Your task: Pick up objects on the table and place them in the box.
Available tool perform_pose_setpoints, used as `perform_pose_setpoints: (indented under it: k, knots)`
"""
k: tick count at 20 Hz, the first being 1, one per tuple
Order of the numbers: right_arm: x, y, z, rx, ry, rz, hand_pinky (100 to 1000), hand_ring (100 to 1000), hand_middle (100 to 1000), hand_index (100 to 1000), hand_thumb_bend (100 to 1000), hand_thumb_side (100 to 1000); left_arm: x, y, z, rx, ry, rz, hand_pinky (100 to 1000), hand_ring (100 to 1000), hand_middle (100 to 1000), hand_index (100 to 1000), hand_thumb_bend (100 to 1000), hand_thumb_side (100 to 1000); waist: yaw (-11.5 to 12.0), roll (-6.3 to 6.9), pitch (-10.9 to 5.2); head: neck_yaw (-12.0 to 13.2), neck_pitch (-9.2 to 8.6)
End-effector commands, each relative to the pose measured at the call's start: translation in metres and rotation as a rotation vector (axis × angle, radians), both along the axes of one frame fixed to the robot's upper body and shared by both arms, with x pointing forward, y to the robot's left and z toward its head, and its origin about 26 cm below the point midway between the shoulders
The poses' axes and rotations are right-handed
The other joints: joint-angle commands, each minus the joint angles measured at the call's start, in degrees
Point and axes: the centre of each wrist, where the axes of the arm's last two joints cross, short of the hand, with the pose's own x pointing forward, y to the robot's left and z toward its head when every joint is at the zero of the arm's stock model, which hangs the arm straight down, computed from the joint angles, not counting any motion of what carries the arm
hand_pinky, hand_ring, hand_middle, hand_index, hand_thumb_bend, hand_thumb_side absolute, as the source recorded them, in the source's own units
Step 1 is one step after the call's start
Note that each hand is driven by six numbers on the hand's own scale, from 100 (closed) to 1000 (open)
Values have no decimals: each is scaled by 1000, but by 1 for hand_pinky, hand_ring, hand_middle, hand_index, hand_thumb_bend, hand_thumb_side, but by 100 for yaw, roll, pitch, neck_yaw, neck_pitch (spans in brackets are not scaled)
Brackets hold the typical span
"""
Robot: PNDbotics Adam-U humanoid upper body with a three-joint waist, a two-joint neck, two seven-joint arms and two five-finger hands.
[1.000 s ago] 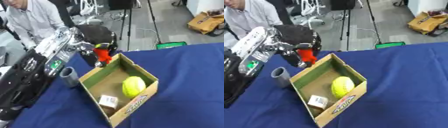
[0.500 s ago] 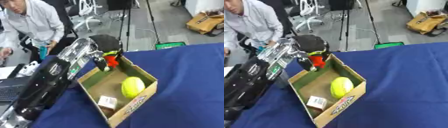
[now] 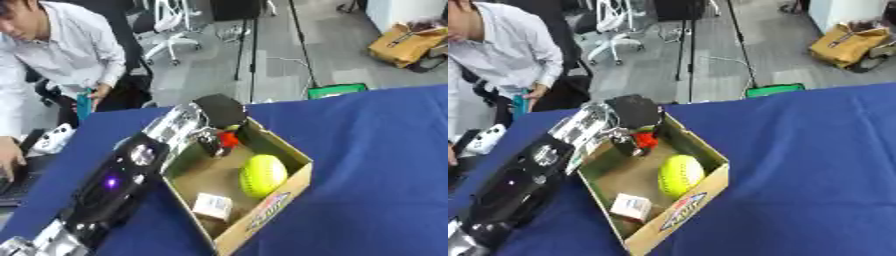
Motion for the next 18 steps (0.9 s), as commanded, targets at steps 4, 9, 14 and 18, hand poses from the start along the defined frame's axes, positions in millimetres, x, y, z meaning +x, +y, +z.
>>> perform_pose_setpoints:
  k: [4, 9, 14, 18]
  knots:
    - [-4, 0, 9, -15, -33, 3, 618, 474, 350, 461, 100, 590, 1, 2, 9, 106, 115, 1, 546, 770, 802, 795, 703, 474, 24, -57, -86, -39, -44]
    - [-4, 0, 10, -15, -34, 0, 617, 474, 350, 461, 100, 590, -9, -2, 22, 133, 279, -33, 898, 991, 999, 957, 814, 752, 51, -70, -102, -98, -22]
    - [-4, -1, 9, -14, -32, -5, 617, 473, 350, 460, 100, 589, -19, -3, 35, 137, 345, -44, 1000, 1000, 1000, 1000, 829, 765, 72, -80, -121, -155, 1]
    - [-4, -2, 9, -12, -30, -7, 617, 474, 350, 460, 100, 590, -25, -4, 42, 120, 329, -63, 1000, 1000, 1000, 1000, 841, 771, 105, -95, -135, -212, 26]
